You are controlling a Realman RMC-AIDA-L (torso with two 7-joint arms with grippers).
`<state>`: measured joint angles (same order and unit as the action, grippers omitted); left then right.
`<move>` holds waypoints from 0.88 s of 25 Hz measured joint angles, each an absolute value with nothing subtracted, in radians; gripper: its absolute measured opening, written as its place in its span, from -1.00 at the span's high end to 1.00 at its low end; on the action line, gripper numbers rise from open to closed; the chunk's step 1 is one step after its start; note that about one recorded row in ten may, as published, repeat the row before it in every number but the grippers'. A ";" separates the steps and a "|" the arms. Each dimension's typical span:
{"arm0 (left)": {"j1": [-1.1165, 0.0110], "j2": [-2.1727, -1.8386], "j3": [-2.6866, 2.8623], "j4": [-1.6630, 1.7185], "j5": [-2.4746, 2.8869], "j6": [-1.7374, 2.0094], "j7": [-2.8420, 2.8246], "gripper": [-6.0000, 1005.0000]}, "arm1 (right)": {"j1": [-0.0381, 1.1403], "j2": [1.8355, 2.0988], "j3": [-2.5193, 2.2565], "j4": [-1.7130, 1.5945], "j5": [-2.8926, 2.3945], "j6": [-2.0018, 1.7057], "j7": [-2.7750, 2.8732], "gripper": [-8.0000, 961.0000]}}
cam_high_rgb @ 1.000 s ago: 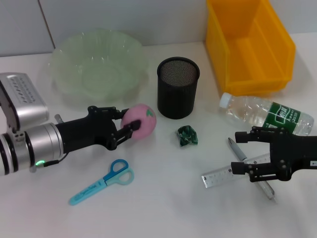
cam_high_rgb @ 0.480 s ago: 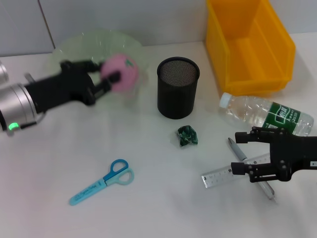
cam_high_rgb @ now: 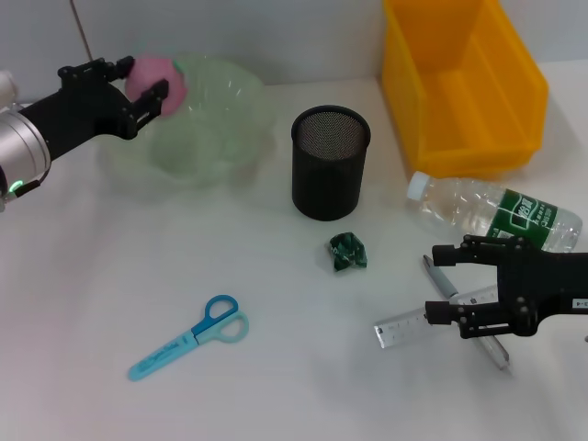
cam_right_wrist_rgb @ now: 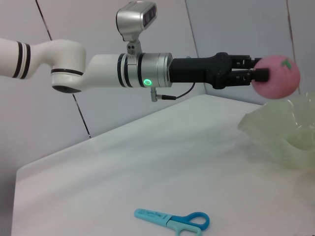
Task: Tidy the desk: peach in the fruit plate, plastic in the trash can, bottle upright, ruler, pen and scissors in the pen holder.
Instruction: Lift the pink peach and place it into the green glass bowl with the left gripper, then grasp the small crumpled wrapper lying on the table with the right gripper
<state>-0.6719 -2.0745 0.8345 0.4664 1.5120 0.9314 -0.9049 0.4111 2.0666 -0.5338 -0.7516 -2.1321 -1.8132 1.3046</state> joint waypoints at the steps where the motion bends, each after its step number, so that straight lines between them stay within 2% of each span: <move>1: -0.672 -2.075 0.836 0.466 1.512 0.931 -0.905 0.14 | 0.412 2.067 -0.534 -0.752 -2.132 -1.813 1.305 -0.77; 4: -0.672 -2.076 0.856 0.466 1.510 0.928 -0.911 0.11 | 0.414 2.066 -0.534 -0.752 -2.132 -1.809 1.305 -0.77; 6: -0.671 -2.076 0.858 0.466 1.509 0.928 -0.912 -0.32 | 0.416 2.066 -0.532 -0.752 -2.129 -1.808 1.305 -0.77; 10: -0.660 -2.075 0.862 0.473 1.509 0.955 -0.930 -0.47 | 0.416 2.069 -0.514 -0.768 -2.111 -1.807 1.334 -0.77; 13: -0.608 -2.067 0.904 0.504 1.512 1.099 -0.980 -0.58 | 0.417 2.074 -0.511 -0.862 -2.103 -1.799 1.468 -0.77; 16: -0.495 -2.065 1.013 0.568 1.515 1.257 -0.988 -0.57 | 0.428 2.074 -0.565 -1.074 -2.117 -1.798 1.762 -0.77; 22: -0.371 -2.069 1.135 0.608 1.510 1.332 -0.983 -0.57 | 0.456 2.075 -0.728 -1.386 -2.244 -1.804 2.105 -0.77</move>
<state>-0.3714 -2.0686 1.1353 0.6083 1.5098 1.3315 -0.9832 0.4557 2.0749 -0.7279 -1.3864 -2.2442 -1.8040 2.1047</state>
